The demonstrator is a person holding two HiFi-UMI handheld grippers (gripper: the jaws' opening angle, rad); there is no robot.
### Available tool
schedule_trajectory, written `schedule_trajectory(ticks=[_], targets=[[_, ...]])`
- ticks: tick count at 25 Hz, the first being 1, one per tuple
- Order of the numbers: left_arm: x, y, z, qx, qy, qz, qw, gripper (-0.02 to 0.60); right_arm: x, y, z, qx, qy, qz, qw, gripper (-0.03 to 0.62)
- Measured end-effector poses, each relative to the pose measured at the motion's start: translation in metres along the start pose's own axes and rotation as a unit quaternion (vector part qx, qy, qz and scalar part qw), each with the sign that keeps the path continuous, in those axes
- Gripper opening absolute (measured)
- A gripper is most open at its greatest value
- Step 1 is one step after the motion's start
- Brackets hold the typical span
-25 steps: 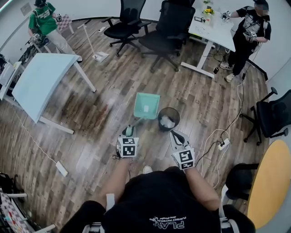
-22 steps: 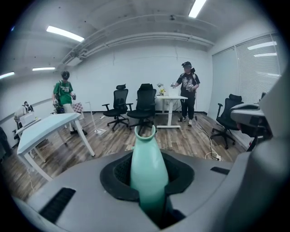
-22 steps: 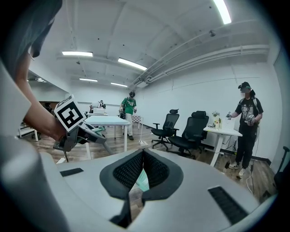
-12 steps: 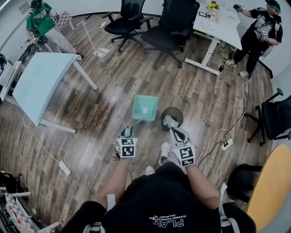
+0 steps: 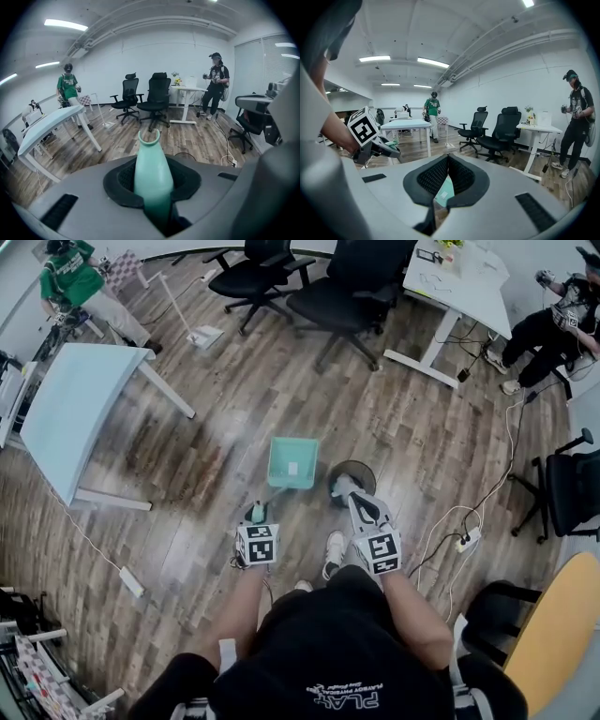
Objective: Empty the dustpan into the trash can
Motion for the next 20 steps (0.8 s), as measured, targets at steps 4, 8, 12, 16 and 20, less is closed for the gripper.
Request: schedule_trajectory(ticks=[4,8,12,16,20], targets=[[0.001,0.016,0.001,-0.004,0.000,-0.013,0.9999,0.100,0.009,0.013,0.015,-0.008,0.006,-0.006,1.000,0.023],[0.003,0.034,0.006,-0.011,-0.006,-0.028,0.9995,0.100,0.019,0.025,0.032,-0.014,0.012,-0.015,1.000,0.023],[0.000,0.048,0.008,-0.017,-0.009,-0.043,0.9989,0.100,0.031,0.038,0.043,-0.022,0.019,-0.027,0.999,0.023],[0.000,0.068,0.008,-0.023,-0.016,-0.055,0.9981,0.100,0.044,0.061,0.048,-0.036,0.024,-0.041,0.998,0.023],[0.002,0.091,0.008,-0.029,-0.019,-0.069,0.9971,0.100,0.057,0.083,0.053,-0.053,0.027,-0.050,0.997,0.023]])
Point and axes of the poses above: the fingertips, and each gripper's own axes: y forward along the fingers, z to its right, x out of its underside, the point moved 10 cm from there along -y, backward along the fingers, and after that the axes turned 10 degrees about -y, right-handed, at the moved point
